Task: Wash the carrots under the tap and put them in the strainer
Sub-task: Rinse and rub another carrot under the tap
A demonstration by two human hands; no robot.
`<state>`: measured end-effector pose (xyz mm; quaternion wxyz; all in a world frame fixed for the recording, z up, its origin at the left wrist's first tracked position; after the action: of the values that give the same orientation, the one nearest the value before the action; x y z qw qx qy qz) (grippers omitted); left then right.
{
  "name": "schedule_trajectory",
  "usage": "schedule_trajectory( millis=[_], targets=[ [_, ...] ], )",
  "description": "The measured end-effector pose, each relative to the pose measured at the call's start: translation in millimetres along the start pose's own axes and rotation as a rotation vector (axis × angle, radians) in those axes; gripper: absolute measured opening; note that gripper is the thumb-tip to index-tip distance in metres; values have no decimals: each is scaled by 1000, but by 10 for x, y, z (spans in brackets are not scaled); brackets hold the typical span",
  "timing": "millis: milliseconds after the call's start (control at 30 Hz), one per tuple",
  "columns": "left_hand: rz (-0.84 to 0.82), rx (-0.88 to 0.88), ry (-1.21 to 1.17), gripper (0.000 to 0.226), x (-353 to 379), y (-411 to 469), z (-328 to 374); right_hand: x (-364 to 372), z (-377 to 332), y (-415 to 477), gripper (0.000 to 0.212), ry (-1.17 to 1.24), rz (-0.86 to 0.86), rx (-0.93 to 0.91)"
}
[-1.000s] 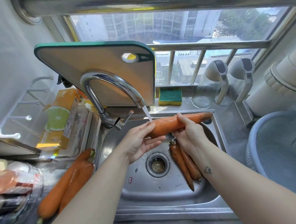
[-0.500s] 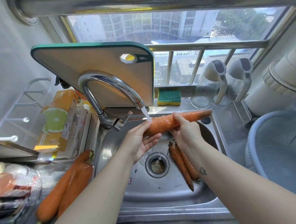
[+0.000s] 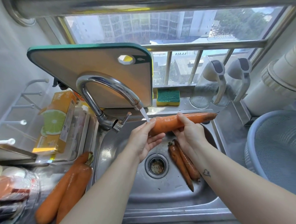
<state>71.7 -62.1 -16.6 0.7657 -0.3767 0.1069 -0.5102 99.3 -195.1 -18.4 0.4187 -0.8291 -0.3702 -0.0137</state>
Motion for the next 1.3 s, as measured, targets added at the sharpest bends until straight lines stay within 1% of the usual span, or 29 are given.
schedule_trajectory(
  millis=[67, 133, 167, 233, 333, 400, 467, 567, 633, 700, 767, 800, 833, 900, 967, 1033, 1100, 1133, 1200, 1267, 1300],
  targets=[
    [-59, -51, -44, 19, -44, -10, -5, 16, -13, 10, 22, -23, -36, 12],
    [-168, -119, -116, 23, -103, -35, 8, 39, -15, 7, 11, -48, -71, 29],
    [-204, -129, -127, 25, -132, -44, 20, 43, -11, 2, 12, -58, -83, 28],
    [-198, -100, -101, 25, -161, -34, 30, 54, 17, -4, 24, -76, -90, -8],
    [-71, 7, 2, 21, -107, -7, 20, 83, 42, -33, 37, -84, -89, -70],
    [-4, 87, 63, 21, -77, 25, 20, 95, 60, -21, 40, -52, -66, -51],
    [5, 106, 43, 18, -80, 54, 16, 81, 84, 16, 41, -17, -22, 5],
    [-100, 68, -73, 23, -106, 64, -14, -10, 145, 127, 43, 10, 73, 126],
    [-159, 82, -96, 29, -133, 57, -56, -92, 183, 193, 48, 26, 120, 218],
    [-186, 160, -2, 32, -138, 58, -99, -152, 236, 225, 54, 40, 136, 315],
    [-167, 314, 217, 38, -117, 57, -117, -199, 312, 235, 61, 67, 148, 418],
    [-150, 389, 288, 39, -101, 58, -115, -205, 340, 223, 64, 78, 151, 458],
    [-134, 441, 302, 38, -85, 58, -103, -205, 365, 217, 66, 90, 149, 484],
    [-113, 479, 237, 31, -44, 34, -76, -180, 374, 191, 68, 101, 145, 495],
    [-79, 472, 190, 31, 11, -1, -68, -160, 367, 165, 67, 88, 158, 469],
    [-2, 466, 162, 36, 59, -4, -95, -162, 391, 152, 67, 57, 170, 449],
    [93, 443, 100, 50, 89, 21, -125, -176, 437, 139, 69, 27, 186, 432],
    [128, 432, 74, 53, 109, 13, -128, -181, 456, 127, 68, 22, 193, 423],
    [186, 404, 9, 41, 132, 22, -143, -185, 484, 110, 66, 23, 205, 422],
    [192, 338, -132, 22, 163, 30, -165, -181, 476, 97, 65, 14, 223, 412],
    [179, 306, -166, 17, 179, 15, -178, -177, 466, 102, 65, 3, 226, 402]
  ],
)
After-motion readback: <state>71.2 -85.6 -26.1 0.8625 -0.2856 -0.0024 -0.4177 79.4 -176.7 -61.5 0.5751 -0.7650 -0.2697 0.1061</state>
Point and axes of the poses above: each hand's wrist, its own y-axis towards the middle knuckle, its own x-axis out of the palm, z = x × y, the point moved 4 cm from there along y, towards the middle knuckle, and after that the axes turned 15 degrees about z, right-handed, at the moved point
